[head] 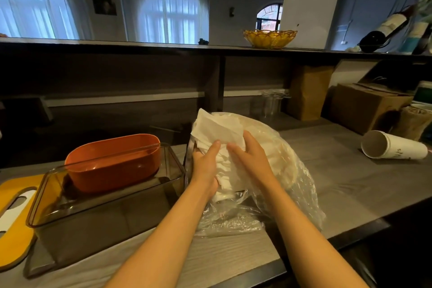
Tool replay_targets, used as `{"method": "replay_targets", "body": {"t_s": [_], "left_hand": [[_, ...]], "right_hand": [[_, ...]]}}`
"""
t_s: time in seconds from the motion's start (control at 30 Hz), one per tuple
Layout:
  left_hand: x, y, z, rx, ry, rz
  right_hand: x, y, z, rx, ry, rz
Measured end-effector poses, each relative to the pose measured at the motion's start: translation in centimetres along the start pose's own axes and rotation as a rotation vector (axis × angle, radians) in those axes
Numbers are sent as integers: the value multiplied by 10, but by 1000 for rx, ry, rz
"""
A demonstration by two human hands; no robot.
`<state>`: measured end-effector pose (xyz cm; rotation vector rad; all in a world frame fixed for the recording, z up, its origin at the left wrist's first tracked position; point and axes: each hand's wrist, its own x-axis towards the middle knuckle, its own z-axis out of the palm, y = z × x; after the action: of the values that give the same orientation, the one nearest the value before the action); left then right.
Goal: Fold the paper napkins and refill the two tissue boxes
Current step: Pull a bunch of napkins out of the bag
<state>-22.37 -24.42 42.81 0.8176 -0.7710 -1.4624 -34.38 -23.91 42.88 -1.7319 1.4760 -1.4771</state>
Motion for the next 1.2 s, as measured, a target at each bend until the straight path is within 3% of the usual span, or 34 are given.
{"method": "replay_targets", "body": {"t_s": [0.13, 0.2, 0.3, 0.43, 0.57, 0.77, 0.87, 1.0, 1.1, 1.2], "left_hand": [[3, -3, -2, 132, -121, -2], [2, -2, 0, 179, -176, -24], [2, -2, -3, 209, -253, -50], [-1, -1, -7, 201, -321, -54], [2, -3, -8, 113, -286, -64], [4, -4, -9, 69, -250, -82], [6, -5, -10, 60, -251, -92], [5, -4, -7, 87, -248, -90], [7, -4, -8, 139, -218, -81], [7, -5, -9, 169, -252, -61]], "right_hand": [[-2, -1, -15, -273, 359, -306], [-2, -5, -15, -290, 356, -385], [4, -3, -13, -271, 169, -240], [5, -3, -12, -63, 250, -50], [23, -14, -20, -103, 233, 107], [20, -17, -35, 479, 393, 254], [17, -18, -49, 667, 412, 216], [7, -25, -47, 488, 224, 18], [5, -23, -28, 84, 10, -47], [10, -11, -19, -259, -52, -78]]}}
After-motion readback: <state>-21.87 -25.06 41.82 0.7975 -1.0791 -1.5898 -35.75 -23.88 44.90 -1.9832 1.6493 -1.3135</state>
